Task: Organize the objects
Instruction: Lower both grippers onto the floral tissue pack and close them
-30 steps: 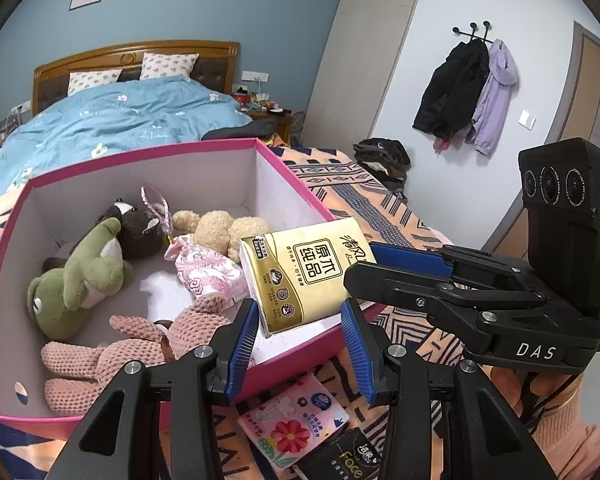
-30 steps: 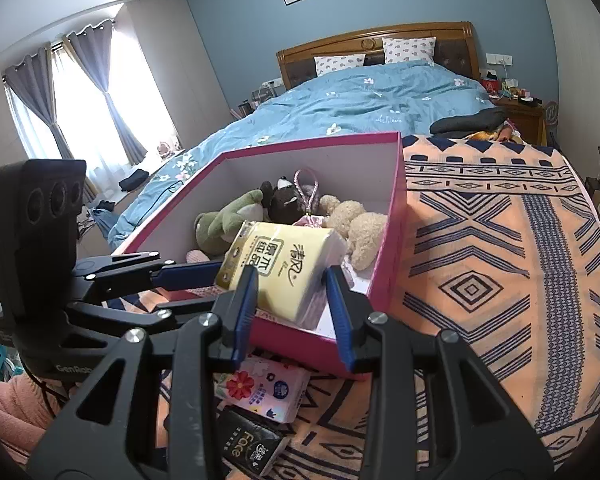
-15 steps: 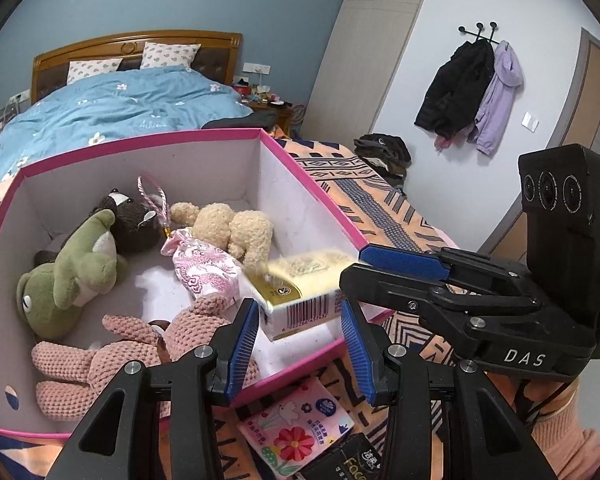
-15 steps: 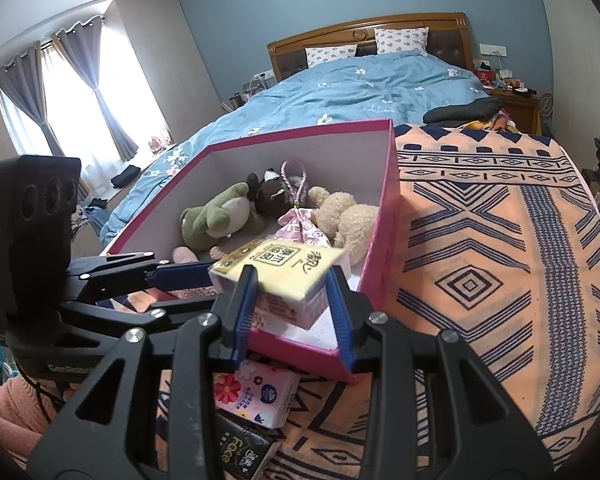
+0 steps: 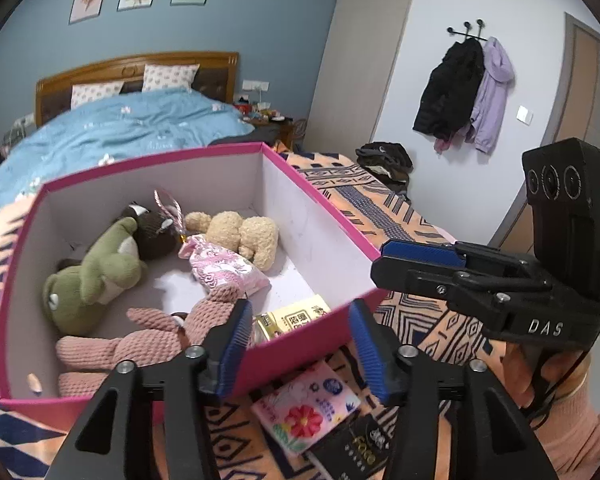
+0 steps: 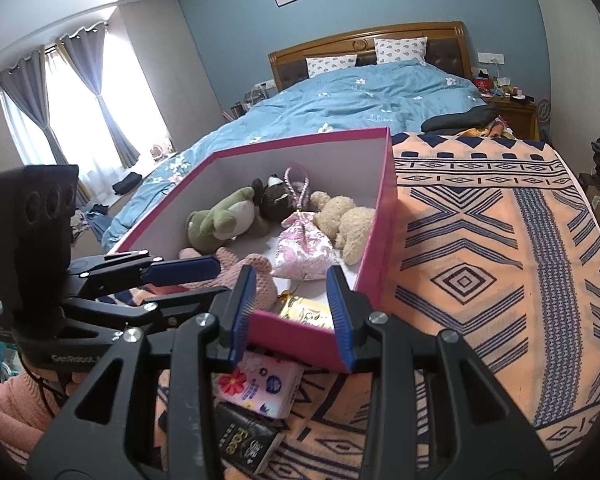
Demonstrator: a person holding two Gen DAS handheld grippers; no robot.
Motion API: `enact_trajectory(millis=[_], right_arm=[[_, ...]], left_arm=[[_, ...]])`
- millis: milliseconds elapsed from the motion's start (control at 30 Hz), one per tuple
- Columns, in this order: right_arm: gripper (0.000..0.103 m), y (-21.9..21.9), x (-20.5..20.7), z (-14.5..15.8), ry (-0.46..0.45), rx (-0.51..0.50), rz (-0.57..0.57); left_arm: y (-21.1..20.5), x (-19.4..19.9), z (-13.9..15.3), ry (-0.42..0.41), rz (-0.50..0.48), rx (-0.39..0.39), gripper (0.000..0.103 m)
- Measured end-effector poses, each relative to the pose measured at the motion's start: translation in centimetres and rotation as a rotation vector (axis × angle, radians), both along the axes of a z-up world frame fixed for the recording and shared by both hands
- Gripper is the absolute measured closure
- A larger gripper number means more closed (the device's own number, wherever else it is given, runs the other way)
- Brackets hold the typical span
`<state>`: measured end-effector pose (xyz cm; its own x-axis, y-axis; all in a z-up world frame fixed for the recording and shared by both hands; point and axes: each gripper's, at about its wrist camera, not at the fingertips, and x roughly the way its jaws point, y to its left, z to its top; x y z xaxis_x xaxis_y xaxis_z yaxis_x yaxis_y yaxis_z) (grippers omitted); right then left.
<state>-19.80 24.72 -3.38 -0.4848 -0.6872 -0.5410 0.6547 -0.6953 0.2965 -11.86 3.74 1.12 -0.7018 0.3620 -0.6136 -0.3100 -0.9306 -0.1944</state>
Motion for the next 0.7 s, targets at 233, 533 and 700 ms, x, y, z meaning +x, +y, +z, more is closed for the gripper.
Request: enact_trajectory(millis=[233, 533, 700], right_arm=[[0.055, 0.8, 3.1, 0.4, 0.017, -0.037, 0.061], [0.053, 0.2, 4.0, -2.9, -0.078, -0.002, 0.095], [0.053, -0.3, 3.6, -5.1, -0.154, 0.017, 0.098]], left_arm=[[-1.0, 3.8, 0.8, 0.049, -0.022, 0.014, 0.044], [-1.3, 4.7, -2.6, -0.053, 0.006, 0.056, 0.044], [-1.1, 4.2, -5.5, -0.14, 0.035, 0.073, 0.044]])
